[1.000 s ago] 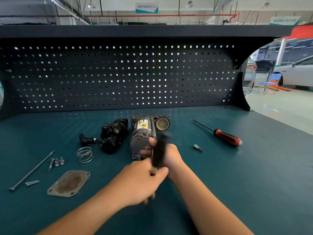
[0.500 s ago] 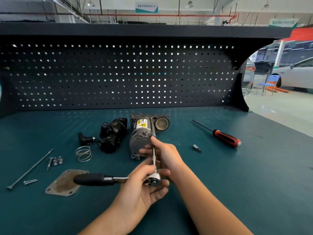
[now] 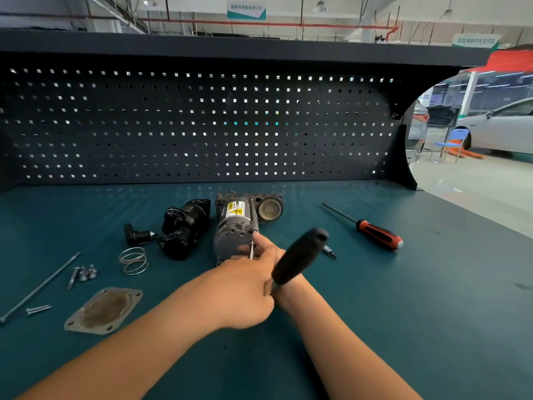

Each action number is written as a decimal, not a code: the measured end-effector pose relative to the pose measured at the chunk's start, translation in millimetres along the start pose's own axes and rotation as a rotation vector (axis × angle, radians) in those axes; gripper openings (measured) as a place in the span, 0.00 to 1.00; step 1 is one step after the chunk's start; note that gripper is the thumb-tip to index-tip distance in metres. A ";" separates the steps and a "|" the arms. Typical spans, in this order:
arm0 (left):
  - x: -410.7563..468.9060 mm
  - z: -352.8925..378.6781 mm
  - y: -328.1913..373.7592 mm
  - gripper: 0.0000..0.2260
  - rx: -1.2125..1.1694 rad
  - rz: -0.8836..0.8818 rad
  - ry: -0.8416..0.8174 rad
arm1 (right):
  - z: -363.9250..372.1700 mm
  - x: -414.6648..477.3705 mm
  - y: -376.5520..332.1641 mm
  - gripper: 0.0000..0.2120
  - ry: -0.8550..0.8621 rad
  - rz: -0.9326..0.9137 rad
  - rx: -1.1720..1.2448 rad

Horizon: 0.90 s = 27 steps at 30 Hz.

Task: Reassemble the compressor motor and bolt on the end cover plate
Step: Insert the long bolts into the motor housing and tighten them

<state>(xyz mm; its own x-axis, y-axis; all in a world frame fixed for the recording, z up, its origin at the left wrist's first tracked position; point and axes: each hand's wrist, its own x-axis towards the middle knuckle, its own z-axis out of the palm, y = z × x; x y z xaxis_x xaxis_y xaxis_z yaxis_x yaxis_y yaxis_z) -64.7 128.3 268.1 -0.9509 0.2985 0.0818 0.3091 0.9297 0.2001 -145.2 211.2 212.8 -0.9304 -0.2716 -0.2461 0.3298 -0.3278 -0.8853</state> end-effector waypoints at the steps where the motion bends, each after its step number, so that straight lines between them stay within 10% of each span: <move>1: 1.2 -1.7 2.4 0.28 0.060 0.005 -0.020 | -0.2 -0.7 -0.8 0.14 -0.015 0.009 0.048; 5: -3.1 7.0 -1.4 0.25 -0.045 -0.070 0.033 | 5.4 -4.8 -1.2 0.12 0.075 -0.078 0.081; 11: -23.7 21.4 -14.5 0.12 -1.746 -0.345 0.069 | 0.3 2.0 6.4 0.10 0.438 -0.385 -0.375; 16: -26.0 29.5 -11.4 0.13 -2.497 -0.475 0.071 | -4.6 0.0 8.0 0.24 0.285 -0.334 -0.614; 27: -31.1 6.1 -36.6 0.09 -1.572 -0.475 0.213 | -4.3 0.1 17.7 0.31 0.082 -0.371 -0.771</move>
<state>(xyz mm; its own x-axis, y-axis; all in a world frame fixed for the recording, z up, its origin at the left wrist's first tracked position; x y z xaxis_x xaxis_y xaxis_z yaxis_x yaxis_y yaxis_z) -46.6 86.4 252.3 -0.9810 -0.0864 -0.1738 -0.1502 -0.2292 0.9617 -140.2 209.2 195.4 -0.9750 -0.1928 0.1109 -0.1711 0.3319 -0.9277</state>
